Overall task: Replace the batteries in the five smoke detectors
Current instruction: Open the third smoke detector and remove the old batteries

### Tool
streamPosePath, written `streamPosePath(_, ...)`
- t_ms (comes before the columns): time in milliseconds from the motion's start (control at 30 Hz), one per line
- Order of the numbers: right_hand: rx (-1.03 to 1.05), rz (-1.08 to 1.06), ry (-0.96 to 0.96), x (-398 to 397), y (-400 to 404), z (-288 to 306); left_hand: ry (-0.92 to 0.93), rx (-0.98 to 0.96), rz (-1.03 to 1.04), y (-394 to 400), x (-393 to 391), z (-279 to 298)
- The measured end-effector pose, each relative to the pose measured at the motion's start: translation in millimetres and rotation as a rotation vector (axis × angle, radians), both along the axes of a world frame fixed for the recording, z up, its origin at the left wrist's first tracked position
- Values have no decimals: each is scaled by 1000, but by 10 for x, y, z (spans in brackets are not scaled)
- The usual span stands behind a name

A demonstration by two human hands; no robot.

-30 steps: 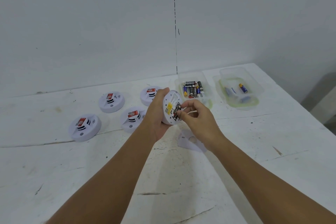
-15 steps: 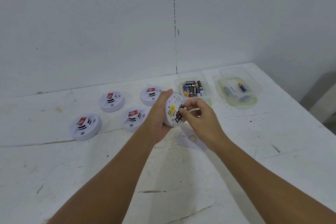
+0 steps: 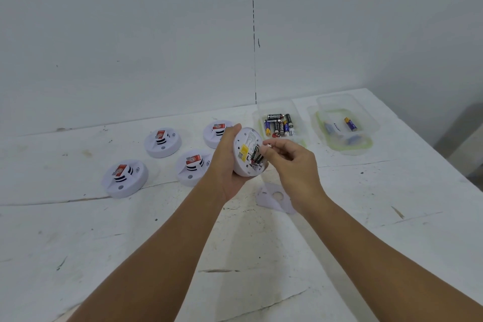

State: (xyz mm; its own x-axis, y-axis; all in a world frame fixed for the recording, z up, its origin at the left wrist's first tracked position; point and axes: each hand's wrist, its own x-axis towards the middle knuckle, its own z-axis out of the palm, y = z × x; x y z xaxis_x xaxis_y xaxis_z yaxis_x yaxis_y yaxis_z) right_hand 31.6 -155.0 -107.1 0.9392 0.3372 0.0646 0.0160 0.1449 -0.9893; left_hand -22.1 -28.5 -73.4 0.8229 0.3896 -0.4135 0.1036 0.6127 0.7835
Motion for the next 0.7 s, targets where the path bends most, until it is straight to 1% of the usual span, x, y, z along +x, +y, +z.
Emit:
streamPosePath(133, 59, -105, -13, 109, -32, 12, -18, -15, 22, 27, 13, 7)
streamPosePath(200, 92, -101, -2, 140, -32, 34, -18, -22, 21, 40, 24, 5)
streamPosePath(267, 82, -44, 0, 126, -27, 51, -7, -30, 25, 37, 31, 17)
streamPosePath(300, 37, -6, -30, 100, -29, 49, 0, -26, 27, 34, 36, 25)
streamPosePath(400, -260, 65, -211, 3, -65, 7, 20, 19, 20, 18, 47, 24)
streamPosePath(433, -329, 80, -267, -28, -74, -4, 19, 32, 11, 21, 52, 19)
streamPosePath(500, -386, 90, -369, -55, -74, -37, 25, 68, -8, 32, 59, 9)
streamPosePath(567, -424, 46, -445, -43, -61, -62, 40, 84, -25, 58, 73, -11)
streamPosePath(633, -456, 14, -477, -9, -54, -88, 47, 80, -19, 82, 89, -21)
streamPosePath(700, -463, 37, -469, 13, -54, -111, 50, 79, -15, 106, 103, -30)
